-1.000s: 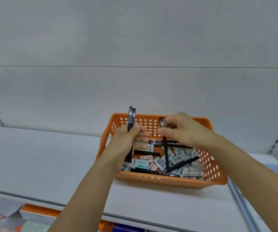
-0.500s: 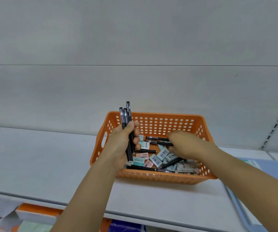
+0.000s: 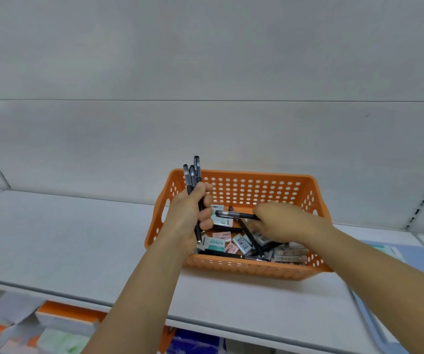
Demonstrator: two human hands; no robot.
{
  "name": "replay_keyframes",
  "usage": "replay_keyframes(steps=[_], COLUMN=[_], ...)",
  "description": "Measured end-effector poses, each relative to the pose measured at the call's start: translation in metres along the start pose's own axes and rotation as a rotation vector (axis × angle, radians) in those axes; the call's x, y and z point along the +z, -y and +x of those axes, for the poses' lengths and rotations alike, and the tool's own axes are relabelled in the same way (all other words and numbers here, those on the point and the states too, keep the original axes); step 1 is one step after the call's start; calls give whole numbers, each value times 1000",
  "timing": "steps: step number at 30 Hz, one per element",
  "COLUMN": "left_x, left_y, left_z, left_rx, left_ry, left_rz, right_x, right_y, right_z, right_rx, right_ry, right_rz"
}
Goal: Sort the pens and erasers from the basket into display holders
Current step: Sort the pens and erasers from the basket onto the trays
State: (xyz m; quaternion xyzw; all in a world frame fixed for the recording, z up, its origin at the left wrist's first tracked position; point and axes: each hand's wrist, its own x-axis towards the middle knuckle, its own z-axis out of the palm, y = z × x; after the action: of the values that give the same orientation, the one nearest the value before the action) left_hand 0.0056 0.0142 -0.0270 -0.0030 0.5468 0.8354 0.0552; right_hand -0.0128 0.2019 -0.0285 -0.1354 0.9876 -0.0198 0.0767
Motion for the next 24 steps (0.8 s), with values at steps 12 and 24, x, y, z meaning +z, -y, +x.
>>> replay_keyframes(steps=[12, 24], left_x=[-4, -5], left_y=[-1, -12], left_z=[1, -7], left_rx=[36, 197], left_ry=[-106, -89], left_rz=[-68, -40], right_x=[-1, -21], right_y=[4, 51], right_z=[-4, -20], right_rx=[68, -194], right_ry=[-39, -32], right_rz=[764, 1010])
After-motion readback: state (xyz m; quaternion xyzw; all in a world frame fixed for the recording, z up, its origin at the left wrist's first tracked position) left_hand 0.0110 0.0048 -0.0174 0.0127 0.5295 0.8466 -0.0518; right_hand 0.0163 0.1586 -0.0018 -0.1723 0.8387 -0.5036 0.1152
